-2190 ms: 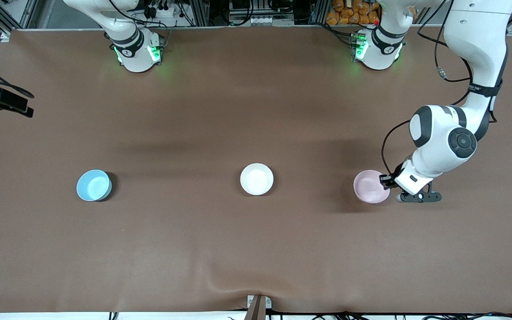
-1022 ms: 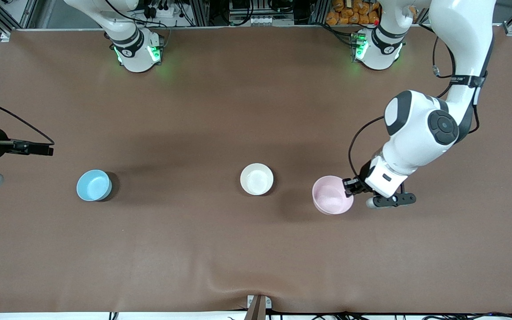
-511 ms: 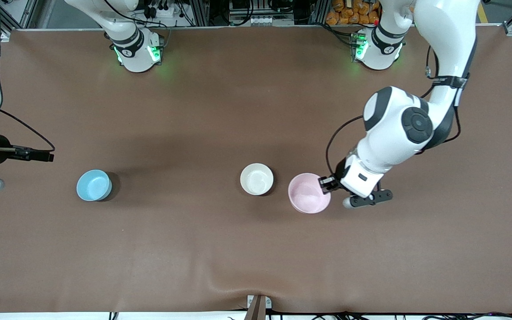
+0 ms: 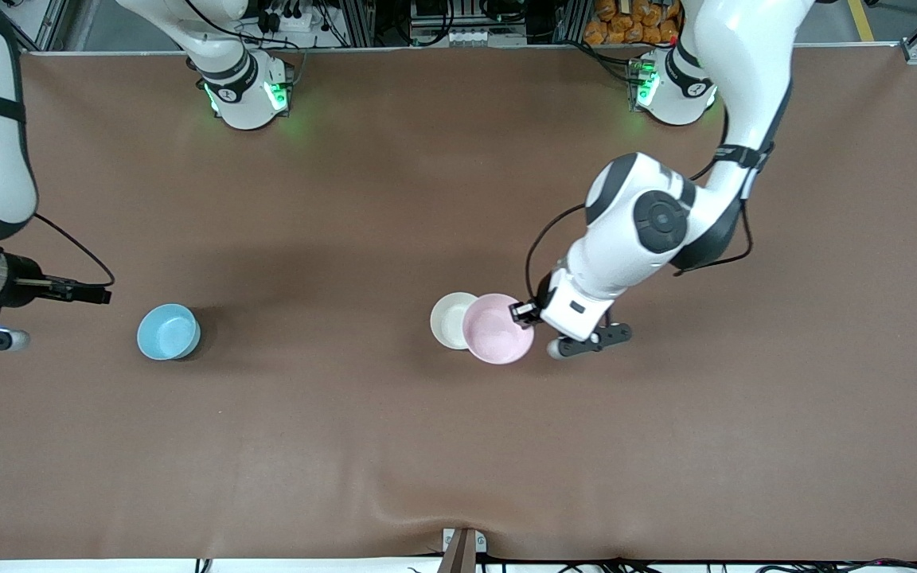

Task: Stack pink and blue bowls on white bowl
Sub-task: 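Carry the pink bowl onto the white bowl while the right gripper approaches, then lower the pink bowl into the white bowl while the right gripper grasps blue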

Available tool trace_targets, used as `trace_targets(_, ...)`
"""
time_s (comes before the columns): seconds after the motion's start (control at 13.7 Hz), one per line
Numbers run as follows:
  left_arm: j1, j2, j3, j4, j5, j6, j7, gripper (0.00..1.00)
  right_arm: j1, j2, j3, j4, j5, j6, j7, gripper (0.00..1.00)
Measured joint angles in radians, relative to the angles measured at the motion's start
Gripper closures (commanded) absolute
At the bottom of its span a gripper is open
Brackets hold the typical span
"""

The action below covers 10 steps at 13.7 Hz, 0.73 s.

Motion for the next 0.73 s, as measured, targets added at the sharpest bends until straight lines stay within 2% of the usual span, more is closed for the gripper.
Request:
trace_targets(0.22,-0.046,0.039,0.000,0.002,0.000,0.000,-0.008,1.00,-0.022,0.030,0.000,-0.033,0.000,0.050,0.000,0.00)
trace_targets(0.73,-0.107,0.139,0.001,0.006,0.000,0.009,-0.009,1.00,-0.041,0.134,0.001,-0.037,0.000,0.153,-0.001,0.00)
